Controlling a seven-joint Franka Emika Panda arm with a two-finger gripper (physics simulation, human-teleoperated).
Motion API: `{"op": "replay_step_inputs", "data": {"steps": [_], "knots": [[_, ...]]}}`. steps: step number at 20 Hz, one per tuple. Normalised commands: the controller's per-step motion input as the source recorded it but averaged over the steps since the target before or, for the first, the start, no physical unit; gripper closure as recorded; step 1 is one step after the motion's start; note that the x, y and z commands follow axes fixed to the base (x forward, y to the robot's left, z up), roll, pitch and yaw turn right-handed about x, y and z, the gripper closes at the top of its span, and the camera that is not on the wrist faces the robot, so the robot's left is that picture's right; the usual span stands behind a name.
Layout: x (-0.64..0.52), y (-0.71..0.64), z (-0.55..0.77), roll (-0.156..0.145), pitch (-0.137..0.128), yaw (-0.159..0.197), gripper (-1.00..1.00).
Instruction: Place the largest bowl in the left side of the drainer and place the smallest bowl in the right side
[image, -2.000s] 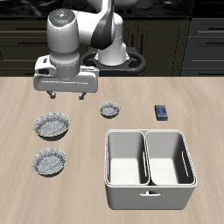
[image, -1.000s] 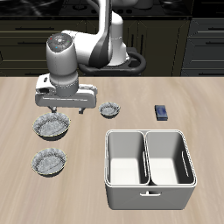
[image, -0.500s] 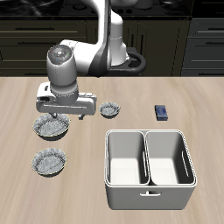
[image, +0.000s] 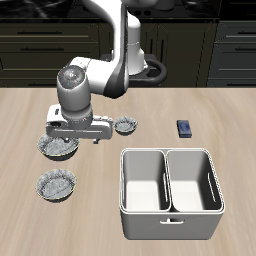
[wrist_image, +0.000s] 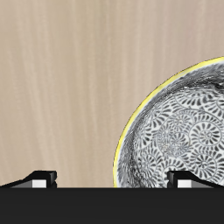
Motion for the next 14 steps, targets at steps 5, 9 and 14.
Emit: {"op": "replay_step_inputs", "data": {"steps": [5,9,14], "knots": [[0.01,-0.04,-0.26,-0.008,0.046,0.01,1.0],[-0.02,-0.03,-0.01,-0.02,-0.001,-0.028,1.0],[-0.02,-0.02,0.11,0.001,-0.014,-0.005,1.0]]}}
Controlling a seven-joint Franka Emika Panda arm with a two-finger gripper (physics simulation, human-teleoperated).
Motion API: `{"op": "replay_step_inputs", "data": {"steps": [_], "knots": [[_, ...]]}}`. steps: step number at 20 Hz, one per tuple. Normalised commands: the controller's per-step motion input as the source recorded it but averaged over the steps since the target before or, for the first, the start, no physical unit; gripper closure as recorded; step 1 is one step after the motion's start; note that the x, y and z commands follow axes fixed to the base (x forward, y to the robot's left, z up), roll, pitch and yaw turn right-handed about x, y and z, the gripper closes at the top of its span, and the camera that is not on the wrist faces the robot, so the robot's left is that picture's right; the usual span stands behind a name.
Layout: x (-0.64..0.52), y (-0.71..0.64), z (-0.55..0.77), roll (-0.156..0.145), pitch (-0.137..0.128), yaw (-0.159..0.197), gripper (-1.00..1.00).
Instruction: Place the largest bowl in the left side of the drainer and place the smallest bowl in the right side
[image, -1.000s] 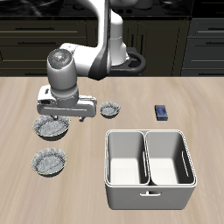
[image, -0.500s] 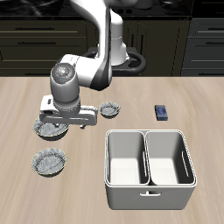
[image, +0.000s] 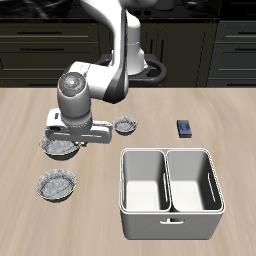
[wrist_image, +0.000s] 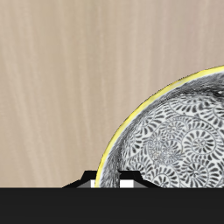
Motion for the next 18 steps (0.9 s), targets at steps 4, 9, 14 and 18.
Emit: {"op": "replay_step_inputs", "data": {"steps": [4,9,14,18], "knots": [[0.01,0.02,0.1,-0.005,-0.009,0.009,1.0],[-0.02,0.08,0.16,0.012,-0.016,0.014,1.0],[-0.13,0.3,0.45,0.039,-0.044,-0.014,1.0],[-0.22,0.32,0.57,0.041,-0.075,-0.015,1.0]]}}
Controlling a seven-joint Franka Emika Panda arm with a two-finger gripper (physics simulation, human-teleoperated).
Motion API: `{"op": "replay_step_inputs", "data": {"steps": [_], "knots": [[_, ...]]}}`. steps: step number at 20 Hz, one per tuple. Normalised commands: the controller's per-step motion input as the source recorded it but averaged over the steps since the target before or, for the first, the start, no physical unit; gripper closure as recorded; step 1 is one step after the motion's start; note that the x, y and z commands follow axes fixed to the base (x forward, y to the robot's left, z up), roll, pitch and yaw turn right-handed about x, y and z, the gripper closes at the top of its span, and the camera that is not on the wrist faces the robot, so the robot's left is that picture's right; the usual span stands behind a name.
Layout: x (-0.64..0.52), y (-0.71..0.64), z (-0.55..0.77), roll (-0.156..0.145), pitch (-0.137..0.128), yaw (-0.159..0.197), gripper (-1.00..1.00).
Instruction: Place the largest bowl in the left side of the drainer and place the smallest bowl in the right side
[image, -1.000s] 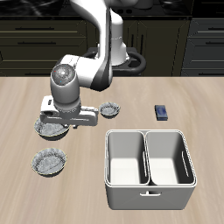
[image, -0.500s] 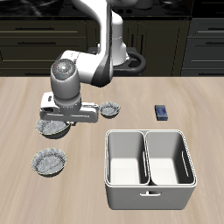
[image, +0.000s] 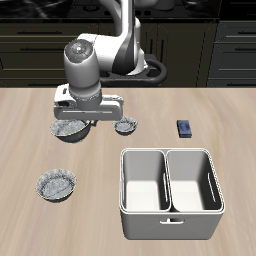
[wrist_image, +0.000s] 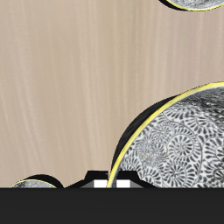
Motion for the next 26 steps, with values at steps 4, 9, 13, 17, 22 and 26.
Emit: {"op": "replay_step_inputs", "data": {"steps": [4,9,13,17,22,26], "knots": [[-0.23,0.41,0.59,0.05,-0.087,0.016,1.0],[-0.1,0.3,0.34,0.011,-0.05,0.024,1.0],[0.01,0.21,0.33,0.001,-0.038,0.015,1.0],[0.0,0.23,0.43,-0.017,-0.053,-0.039,1.0],[0.1,0.25,0.43,0.001,-0.06,0.007,1.0],[0.18,0.25,0.29,-0.005,-0.022,-0.02,1.0]]}}
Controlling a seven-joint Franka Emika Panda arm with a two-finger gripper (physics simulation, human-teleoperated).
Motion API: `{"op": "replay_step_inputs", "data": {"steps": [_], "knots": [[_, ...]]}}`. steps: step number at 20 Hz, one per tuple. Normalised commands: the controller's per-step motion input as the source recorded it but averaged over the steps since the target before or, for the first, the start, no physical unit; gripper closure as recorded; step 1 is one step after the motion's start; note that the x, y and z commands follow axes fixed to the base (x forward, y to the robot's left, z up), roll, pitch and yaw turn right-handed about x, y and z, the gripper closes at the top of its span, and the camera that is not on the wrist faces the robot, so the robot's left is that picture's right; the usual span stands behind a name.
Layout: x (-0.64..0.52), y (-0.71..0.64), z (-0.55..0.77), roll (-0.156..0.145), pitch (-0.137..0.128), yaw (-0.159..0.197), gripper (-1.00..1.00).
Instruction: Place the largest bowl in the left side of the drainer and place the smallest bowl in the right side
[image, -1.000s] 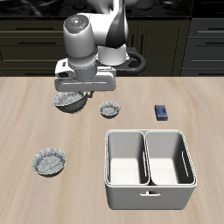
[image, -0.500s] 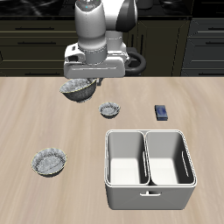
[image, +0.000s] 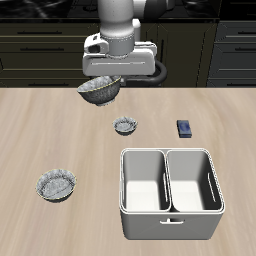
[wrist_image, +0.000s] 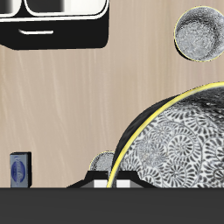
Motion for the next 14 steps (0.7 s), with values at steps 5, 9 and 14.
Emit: {"op": "replay_step_inputs", "data": {"steps": [5,9,14], "knots": [[0.18,0.28,0.19,0.005,0.005,-0.034,1.0],[0.14,0.37,0.21,0.013,-0.014,-0.023,1.0],[0.1,0.24,0.15,0.008,-0.003,-0.031,1.0]]}}
